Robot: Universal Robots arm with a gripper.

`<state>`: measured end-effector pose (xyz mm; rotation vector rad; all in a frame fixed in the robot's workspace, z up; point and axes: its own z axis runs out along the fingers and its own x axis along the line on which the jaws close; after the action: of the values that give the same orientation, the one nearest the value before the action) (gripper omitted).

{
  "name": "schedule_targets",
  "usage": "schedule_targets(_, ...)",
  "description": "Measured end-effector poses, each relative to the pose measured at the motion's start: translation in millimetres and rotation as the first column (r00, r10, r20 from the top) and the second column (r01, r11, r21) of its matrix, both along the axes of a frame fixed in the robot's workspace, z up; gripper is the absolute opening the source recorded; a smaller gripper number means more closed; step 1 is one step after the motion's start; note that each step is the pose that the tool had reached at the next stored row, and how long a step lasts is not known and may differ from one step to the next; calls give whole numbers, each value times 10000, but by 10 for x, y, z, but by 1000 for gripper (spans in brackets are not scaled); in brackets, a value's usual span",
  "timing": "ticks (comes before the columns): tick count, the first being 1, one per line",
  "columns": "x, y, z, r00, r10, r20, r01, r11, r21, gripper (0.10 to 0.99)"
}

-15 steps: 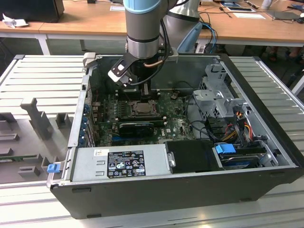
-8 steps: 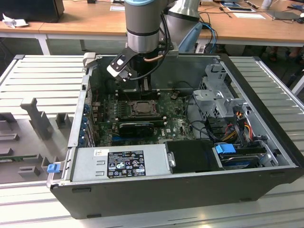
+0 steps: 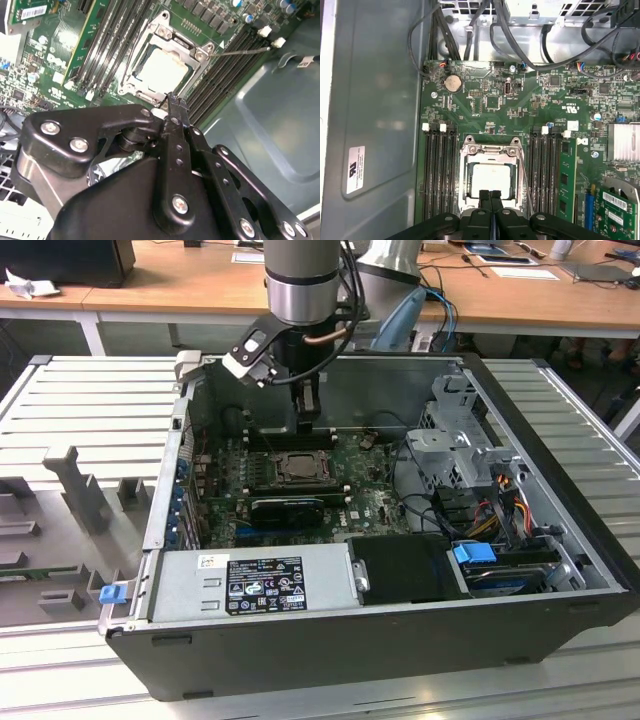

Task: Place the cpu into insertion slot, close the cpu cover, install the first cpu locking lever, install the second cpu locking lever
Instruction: 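Install the first cpu locking lever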

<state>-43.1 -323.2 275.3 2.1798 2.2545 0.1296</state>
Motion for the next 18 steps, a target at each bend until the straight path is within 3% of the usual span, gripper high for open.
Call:
schedule_targets(4, 0, 0, 1, 9989, 471, -1, -471, 9989, -1, 106)
schedule_targets(7, 0, 0, 0, 9948, 1023, 0, -1023, 9948, -1, 106)
schedule_targets(9, 0, 0, 0, 9844, 1759, 0, -1759, 9844, -1, 106)
schedule_targets(11, 0, 0, -1, 9767, 2145, 0, -2145, 9767, 0, 106)
schedule_targets(12, 0, 0, -2, 9682, 2500, 0, -2500, 9682, -1, 106)
schedule_targets(18, 0, 0, -17, 9322, 3619, 0, -3619, 9322, -1, 106)
